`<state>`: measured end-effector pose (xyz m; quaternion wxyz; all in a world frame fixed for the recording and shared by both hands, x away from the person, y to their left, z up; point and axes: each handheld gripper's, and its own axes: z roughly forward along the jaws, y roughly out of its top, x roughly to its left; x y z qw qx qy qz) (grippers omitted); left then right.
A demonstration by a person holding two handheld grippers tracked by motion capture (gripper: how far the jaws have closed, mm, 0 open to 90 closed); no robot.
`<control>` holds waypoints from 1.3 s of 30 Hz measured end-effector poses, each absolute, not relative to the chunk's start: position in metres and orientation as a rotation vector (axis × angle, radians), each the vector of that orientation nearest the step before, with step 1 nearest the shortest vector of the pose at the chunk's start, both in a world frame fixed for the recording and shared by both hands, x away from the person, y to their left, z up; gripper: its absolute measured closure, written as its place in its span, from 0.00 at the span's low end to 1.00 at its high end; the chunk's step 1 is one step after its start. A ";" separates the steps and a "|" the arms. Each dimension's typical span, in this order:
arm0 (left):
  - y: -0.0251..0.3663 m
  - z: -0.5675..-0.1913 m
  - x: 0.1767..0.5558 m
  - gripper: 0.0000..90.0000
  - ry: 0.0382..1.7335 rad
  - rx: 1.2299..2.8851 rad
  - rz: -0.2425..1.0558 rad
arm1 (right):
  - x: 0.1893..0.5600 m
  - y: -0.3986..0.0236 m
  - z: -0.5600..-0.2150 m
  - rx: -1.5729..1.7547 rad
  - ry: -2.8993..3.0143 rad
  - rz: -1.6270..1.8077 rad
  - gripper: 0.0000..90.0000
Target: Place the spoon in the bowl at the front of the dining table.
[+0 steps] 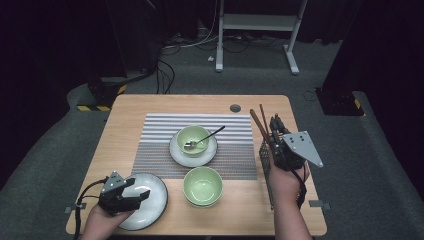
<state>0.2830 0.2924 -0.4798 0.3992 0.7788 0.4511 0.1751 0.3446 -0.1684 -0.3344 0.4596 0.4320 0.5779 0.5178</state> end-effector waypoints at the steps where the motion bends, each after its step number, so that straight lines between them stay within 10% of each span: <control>1: 0.293 -0.480 0.283 0.27 1.142 1.971 0.443 | 0.344 -0.168 -0.333 1.062 1.419 1.277 0.92; 39: 0.293 -0.482 0.284 0.27 1.149 1.971 0.439 | 0.346 -0.164 -0.321 1.010 1.353 1.289 0.93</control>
